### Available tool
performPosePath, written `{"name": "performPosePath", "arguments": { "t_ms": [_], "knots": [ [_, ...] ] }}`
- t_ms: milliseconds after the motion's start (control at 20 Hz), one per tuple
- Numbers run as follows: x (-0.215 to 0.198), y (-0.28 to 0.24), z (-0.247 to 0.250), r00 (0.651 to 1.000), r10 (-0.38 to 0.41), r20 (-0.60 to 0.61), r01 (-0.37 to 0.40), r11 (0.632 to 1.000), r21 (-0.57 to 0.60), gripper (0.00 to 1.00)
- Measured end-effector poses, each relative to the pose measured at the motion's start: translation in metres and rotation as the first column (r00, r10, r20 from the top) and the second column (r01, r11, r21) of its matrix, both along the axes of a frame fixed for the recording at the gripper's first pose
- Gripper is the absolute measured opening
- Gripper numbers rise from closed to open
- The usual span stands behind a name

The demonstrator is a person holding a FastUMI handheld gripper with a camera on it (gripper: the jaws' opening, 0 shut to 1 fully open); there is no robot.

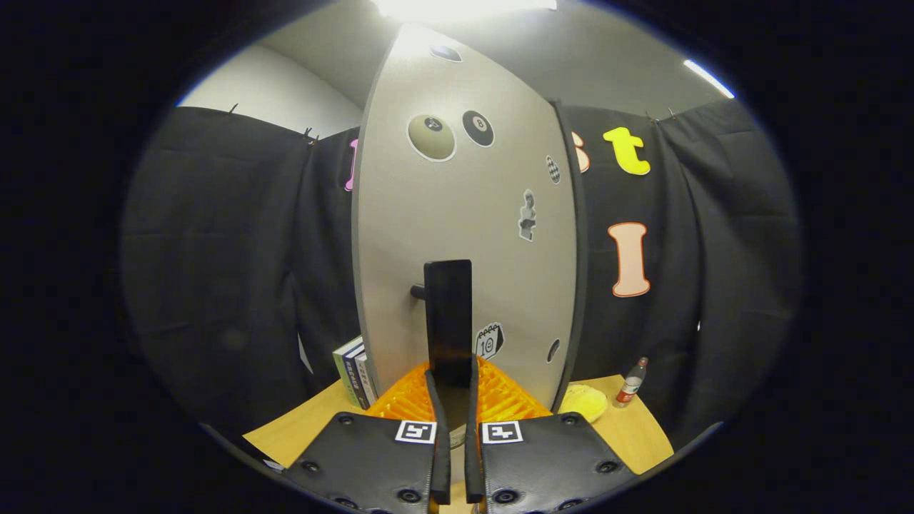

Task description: Open the shoe cabinet door, grab the shoes and put them into the shoe cabinet, then close the shoe cabinet door.

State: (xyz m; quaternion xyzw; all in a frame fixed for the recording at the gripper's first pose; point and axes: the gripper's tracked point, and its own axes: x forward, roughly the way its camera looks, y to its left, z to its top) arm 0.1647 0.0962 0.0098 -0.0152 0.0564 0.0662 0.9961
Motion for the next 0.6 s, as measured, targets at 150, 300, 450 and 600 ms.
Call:
{"name": "performPosePath", "arguments": {
  "t_ms": [150,300,450,600],
  "knots": [
    [-0.006,-0.016,0.000,0.999,-0.051,0.002,0.051,0.999,0.007,0.09],
    [-0.009,-0.033,0.001,0.997,-0.080,0.010,0.080,0.996,-0.026,0.08],
    [-0.011,-0.048,0.003,0.993,-0.113,0.018,0.114,0.993,-0.039,0.08],
    [-0.007,-0.061,0.008,0.987,-0.154,0.053,0.156,0.987,-0.041,0.08]
  ]
}}
